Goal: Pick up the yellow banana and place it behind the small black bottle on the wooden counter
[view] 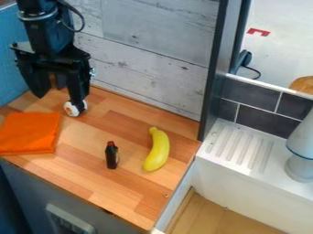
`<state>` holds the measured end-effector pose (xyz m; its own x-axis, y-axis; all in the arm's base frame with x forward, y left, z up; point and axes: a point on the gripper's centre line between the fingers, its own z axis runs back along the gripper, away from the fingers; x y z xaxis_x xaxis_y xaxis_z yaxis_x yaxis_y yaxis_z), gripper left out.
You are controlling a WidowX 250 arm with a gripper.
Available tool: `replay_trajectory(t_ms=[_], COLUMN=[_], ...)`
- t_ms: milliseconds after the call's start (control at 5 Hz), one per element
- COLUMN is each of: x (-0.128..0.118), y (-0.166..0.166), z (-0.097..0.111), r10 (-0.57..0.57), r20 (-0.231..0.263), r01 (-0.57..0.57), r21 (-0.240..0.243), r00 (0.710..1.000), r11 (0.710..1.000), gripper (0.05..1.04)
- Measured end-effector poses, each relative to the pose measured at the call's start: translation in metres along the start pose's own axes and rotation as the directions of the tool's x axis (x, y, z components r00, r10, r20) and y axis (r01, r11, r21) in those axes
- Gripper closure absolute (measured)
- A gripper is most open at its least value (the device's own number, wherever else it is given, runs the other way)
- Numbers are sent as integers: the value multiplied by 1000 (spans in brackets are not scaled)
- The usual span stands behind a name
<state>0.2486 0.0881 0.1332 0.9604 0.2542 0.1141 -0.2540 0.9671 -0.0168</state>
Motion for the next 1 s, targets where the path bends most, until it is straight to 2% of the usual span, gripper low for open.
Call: replay_trajectory(t_ms=[200,400,800,1000], x=[-2,5,5,7], y=[-1,-15,-18,-9], z=[-8,-25,-25,-35], r10=[5,-11,-25,-83], r20=[-25,-28,-27,-54], r01=[-5,11,25,82], r21=[-1,12,11,-24], r00=[1000,1000,999,995], r11=[1000,1000,1000,996], gripper=[80,80,80,80])
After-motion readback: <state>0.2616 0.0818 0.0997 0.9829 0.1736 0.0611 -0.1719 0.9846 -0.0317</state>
